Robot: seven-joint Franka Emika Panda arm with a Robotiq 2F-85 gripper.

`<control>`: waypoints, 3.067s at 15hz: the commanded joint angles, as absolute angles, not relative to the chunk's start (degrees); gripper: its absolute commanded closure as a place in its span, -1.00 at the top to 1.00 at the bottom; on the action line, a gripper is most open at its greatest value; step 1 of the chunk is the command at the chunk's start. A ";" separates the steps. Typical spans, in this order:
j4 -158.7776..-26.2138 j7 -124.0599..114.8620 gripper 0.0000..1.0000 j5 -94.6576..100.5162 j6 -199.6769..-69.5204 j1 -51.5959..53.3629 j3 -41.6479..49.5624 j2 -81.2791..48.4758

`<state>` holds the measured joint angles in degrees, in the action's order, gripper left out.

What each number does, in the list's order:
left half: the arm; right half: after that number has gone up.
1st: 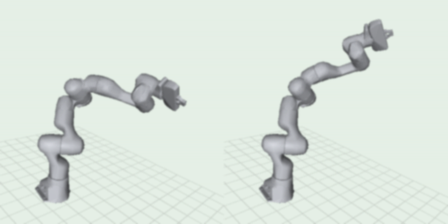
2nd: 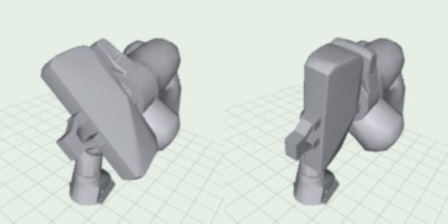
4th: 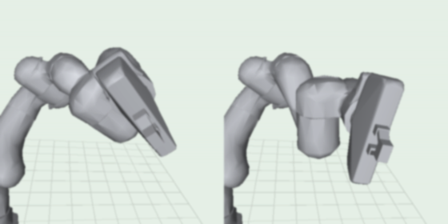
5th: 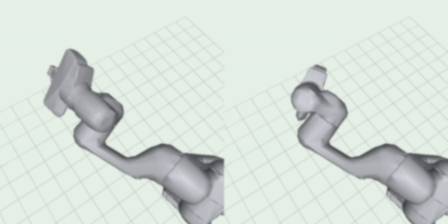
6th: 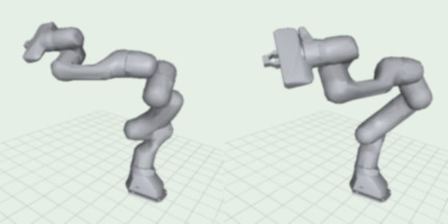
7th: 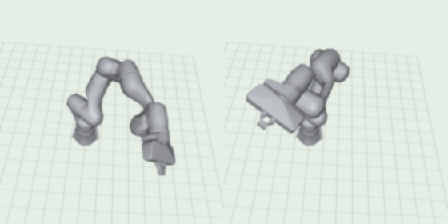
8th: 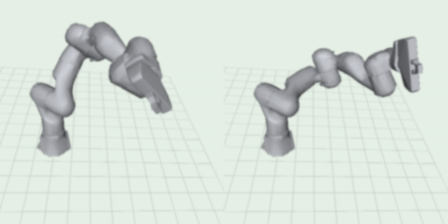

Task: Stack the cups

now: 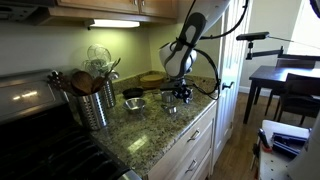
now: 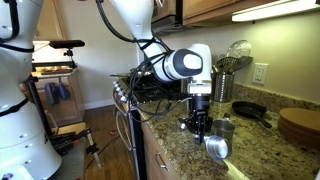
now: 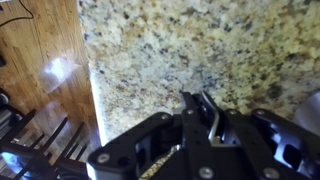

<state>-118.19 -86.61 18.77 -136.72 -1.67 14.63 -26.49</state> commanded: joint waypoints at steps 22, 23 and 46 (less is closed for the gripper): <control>-112.09 -75.79 -0.82 51.01 -122.09 5.84 8.87 -23.54; -111.55 -75.02 -0.82 51.95 -121.97 5.76 8.52 -23.76; -104.20 -62.50 0.45 54.09 -125.08 3.30 6.16 -31.76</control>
